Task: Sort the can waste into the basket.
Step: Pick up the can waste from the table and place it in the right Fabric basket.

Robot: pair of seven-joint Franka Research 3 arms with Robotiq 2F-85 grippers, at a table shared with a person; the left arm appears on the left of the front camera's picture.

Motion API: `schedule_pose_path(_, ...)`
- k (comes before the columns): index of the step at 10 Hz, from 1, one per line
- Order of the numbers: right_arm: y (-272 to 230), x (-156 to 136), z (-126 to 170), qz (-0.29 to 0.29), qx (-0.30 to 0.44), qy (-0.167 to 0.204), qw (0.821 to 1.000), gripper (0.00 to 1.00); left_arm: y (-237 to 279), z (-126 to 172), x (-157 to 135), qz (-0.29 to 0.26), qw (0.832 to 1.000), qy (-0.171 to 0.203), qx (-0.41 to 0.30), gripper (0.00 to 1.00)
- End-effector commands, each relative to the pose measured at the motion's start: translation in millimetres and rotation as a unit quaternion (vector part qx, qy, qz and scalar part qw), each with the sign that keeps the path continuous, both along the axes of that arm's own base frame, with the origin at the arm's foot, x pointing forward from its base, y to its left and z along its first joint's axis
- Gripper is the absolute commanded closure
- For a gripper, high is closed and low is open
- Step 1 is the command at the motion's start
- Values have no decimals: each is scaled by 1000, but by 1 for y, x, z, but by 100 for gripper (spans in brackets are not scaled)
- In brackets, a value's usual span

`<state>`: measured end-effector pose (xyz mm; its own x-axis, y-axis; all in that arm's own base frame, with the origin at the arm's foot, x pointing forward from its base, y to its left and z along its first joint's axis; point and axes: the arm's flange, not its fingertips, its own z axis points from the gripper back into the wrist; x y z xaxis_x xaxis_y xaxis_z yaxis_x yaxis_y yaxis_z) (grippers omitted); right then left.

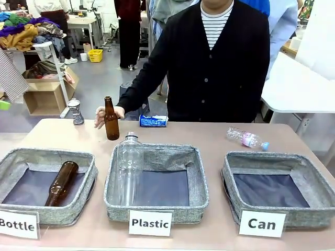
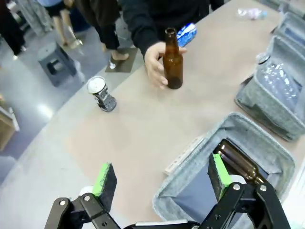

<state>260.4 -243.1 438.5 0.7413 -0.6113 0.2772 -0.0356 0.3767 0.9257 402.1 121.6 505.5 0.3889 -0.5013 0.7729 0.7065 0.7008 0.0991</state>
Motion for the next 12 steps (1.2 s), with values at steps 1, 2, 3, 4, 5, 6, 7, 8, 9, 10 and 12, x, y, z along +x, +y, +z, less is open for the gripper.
schedule_pose_path(1, -1, 2, 1, 0, 0, -19, 1000, 0, -15, 9, 17, 2, 1000, 9, 29, 0)
schedule_pose_path(2, -1, 2, 1, 0, 0, -19, 1000, 0, -31, 11, 41, -10, 999, 27, 43, 0)
schedule_pose_path(3, -1, 2, 1, 0, 0, -19, 1000, 0, -39, 12, 55, -26, 997, 45, 60, 0)
schedule_pose_path(4, -1, 2, 1, 0, 0, -19, 1000, 0, -31, 18, 46, -12, 998, 46, 44, 0)
schedule_pose_path(5, -1, 2, 1, 0, 0, -19, 1000, 0, -19, 22, 24, 9, 999, 34, 28, 0)
schedule_pose_path(6, -1, 2, 1, 0, 0, -19, 1000, 0, 0, 23, -3, 43, 999, 26, 11, 0)
schedule_pose_path(7, -1, 2, 1, 0, 0, -19, 1000, 0, 28, 11, -40, 81, 997, 13, -10, 0)
schedule_pose_path(8, -1, 2, 1, 0, 0, -19, 1000, 0, 56, -18, -83, 120, 991, 0, -67, 0)
schedule_pose_path(9, -1, 2, 1, 0, 0, -19, 1000, 0, 70, -47, -116, 144, 983, -18, -108, 0)
schedule_pose_path(10, -1, 2, 1, 0, 0, -19, 1000, 0, 82, -75, -141, 171, 974, -42, -142, 0)
schedule_pose_path(12, -1, 2, 1, 0, 0, -19, 1000, 0, 88, -111, -174, 215, 958, -55, -184, 0)
